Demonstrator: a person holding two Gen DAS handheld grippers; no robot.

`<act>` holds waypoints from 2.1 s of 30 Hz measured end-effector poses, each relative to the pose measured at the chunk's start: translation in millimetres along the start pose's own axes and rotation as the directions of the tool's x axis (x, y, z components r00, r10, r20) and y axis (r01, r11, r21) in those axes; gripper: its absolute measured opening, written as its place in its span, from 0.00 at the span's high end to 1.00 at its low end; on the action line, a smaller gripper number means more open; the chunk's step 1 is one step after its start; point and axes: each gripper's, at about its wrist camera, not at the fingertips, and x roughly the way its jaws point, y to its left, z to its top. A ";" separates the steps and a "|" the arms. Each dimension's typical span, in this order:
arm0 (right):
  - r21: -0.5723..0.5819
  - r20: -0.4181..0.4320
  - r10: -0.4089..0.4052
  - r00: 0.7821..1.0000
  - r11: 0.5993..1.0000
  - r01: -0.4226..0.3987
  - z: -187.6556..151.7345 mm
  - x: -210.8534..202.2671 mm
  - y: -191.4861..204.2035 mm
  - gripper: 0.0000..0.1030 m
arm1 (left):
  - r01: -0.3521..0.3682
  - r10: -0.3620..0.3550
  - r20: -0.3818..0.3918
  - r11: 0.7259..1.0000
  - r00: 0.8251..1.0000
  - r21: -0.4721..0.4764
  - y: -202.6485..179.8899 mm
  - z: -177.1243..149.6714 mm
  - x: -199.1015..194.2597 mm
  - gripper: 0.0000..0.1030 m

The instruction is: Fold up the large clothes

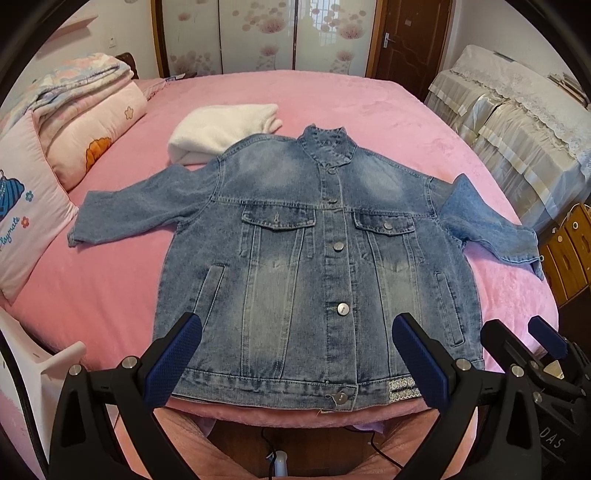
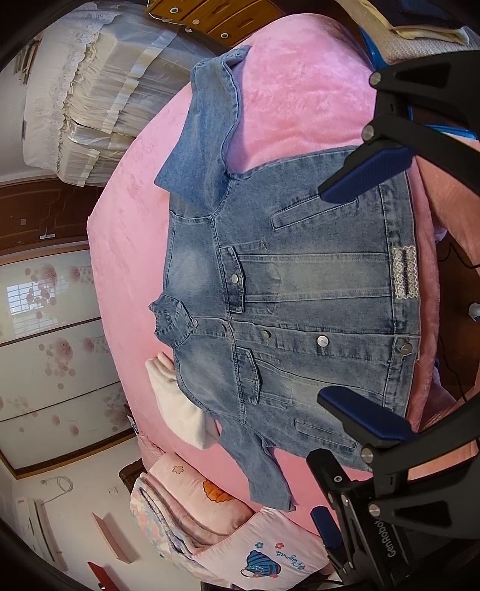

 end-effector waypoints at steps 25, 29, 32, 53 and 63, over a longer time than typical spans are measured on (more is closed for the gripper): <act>0.034 0.053 -0.024 0.998 0.999 0.022 -5.7 -18.6 -26.4 0.03 | -0.009 0.007 0.042 0.999 0.999 0.054 -34.3 -3.3 -14.4 0.01; 0.035 0.055 0.031 0.998 0.999 -0.033 -6.5 -21.3 -31.1 0.03 | -0.015 0.010 0.060 0.996 0.998 0.085 -44.5 -0.9 -20.9 0.01; 0.051 0.055 0.050 0.997 0.997 -0.052 -4.8 -22.4 -39.3 0.03 | -0.019 0.012 0.074 0.995 0.997 0.103 -52.9 2.2 -26.1 0.01; 0.074 0.247 -0.110 0.963 0.993 0.094 58.4 -52.6 -116.5 0.03 | -0.011 -0.039 0.140 0.942 0.989 0.334 -151.3 72.8 -25.2 0.01; 0.208 0.223 -0.252 0.942 0.956 0.207 88.8 -13.4 -194.4 0.03 | -0.071 -0.015 0.201 0.909 0.980 0.412 -223.0 129.4 18.8 0.01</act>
